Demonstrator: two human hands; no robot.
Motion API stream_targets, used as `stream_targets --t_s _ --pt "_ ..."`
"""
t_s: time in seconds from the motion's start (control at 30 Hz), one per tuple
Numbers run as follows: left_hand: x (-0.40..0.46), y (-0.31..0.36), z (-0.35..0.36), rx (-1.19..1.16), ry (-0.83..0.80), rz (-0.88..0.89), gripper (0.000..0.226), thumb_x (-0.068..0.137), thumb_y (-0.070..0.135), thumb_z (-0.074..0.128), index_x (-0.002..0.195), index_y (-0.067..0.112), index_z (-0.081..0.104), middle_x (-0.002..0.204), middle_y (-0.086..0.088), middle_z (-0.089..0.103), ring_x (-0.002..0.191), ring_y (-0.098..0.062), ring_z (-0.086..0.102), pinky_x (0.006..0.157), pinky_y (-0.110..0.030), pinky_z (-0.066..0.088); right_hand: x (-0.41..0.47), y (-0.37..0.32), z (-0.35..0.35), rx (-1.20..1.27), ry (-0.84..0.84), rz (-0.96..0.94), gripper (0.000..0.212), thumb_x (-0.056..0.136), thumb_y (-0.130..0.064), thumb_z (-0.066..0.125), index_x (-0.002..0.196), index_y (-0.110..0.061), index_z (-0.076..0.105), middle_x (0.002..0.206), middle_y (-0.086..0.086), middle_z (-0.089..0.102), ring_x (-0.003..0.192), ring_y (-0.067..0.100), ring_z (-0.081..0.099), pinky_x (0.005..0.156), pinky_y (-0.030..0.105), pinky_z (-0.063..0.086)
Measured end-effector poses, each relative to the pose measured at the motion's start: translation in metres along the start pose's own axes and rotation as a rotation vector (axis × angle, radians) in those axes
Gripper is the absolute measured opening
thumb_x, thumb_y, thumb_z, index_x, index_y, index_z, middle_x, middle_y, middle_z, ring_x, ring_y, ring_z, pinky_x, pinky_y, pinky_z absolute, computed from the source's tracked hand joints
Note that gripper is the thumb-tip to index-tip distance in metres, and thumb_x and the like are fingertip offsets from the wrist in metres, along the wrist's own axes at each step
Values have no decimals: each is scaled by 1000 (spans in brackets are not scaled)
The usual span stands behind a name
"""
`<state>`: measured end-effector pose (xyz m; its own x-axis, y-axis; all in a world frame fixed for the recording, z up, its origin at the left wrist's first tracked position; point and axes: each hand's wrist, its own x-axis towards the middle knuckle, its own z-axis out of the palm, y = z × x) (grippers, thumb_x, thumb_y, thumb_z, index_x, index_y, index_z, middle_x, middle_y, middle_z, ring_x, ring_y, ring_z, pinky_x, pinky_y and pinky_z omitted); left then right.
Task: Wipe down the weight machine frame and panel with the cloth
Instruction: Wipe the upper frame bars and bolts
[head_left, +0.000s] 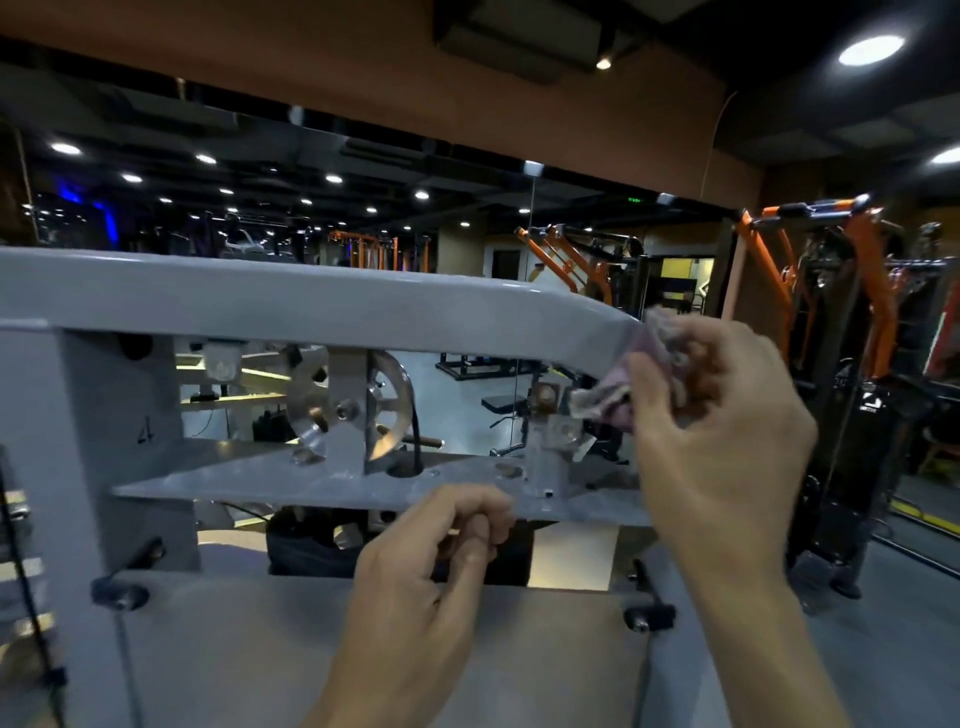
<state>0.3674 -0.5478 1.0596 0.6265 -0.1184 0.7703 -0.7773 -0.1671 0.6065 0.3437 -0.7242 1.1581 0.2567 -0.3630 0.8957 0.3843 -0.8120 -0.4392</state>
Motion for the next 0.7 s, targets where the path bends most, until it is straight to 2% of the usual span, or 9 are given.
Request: stream_targets --t_s 0.07,0.2,0.33,0.43,0.53,0.6,0.67,0.7 --pt "4 -5 -17 -9 16 15 36 94 10 50 105 40 67 98 7 71 92 -22 70 77 -37 59 -4 -3 3 -47 54 25 31 93 -23 70 123 -21 63 118 -4 55 96 4 58 84 10 52" --pt "13 -17 -48 -27 63 36 35 96 11 51 105 41 67 97 6 73 89 -22 72 75 -36 60 -10 -35 40 -79 139 -20 30 96 -20 67 125 -18 65 117 -3 52 101 6 53 84 -5 38" --pt "22 -27 -68 -66 64 32 28 98 18 50 102 40 68 96 5 74 91 -20 73 76 -30 60 -17 -58 75 -67 152 -201 31 95 -10 68 126 -10 67 112 -5 47 95 -1 46 87 4 45" --pt "27 -31 -82 -74 71 44 30 96 16 52 99 41 69 94 7 74 88 -16 73 74 -18 57 -17 -48 68 -107 167 -243 34 94 -5 70 128 -7 66 111 1 52 94 -2 45 87 2 43" --pt "30 -41 -97 -92 75 63 27 95 19 55 97 42 69 94 6 74 88 -19 74 75 -19 57 -21 -37 57 -165 258 -150 31 95 -6 69 126 -5 67 111 10 56 95 -2 44 86 -3 36" --pt "31 -49 -105 -80 81 80 32 94 13 54 98 42 69 92 6 74 86 -18 73 75 -20 58 -25 -41 63 -159 317 -86 30 97 -8 67 127 -6 67 113 13 58 97 1 47 87 -2 36" --pt "32 -55 -111 -96 100 87 32 94 12 53 99 39 70 90 5 74 83 -17 74 73 -23 60 -28 -56 79 -138 337 -100 28 97 -8 66 126 -6 68 112 8 56 98 2 49 88 -1 38" --pt "32 -57 -114 -111 99 91 26 96 17 54 100 37 70 89 4 74 81 -18 74 72 -27 61 -29 -66 89 -128 328 -133 28 97 -7 66 125 -5 67 112 4 54 98 0 48 89 1 40"
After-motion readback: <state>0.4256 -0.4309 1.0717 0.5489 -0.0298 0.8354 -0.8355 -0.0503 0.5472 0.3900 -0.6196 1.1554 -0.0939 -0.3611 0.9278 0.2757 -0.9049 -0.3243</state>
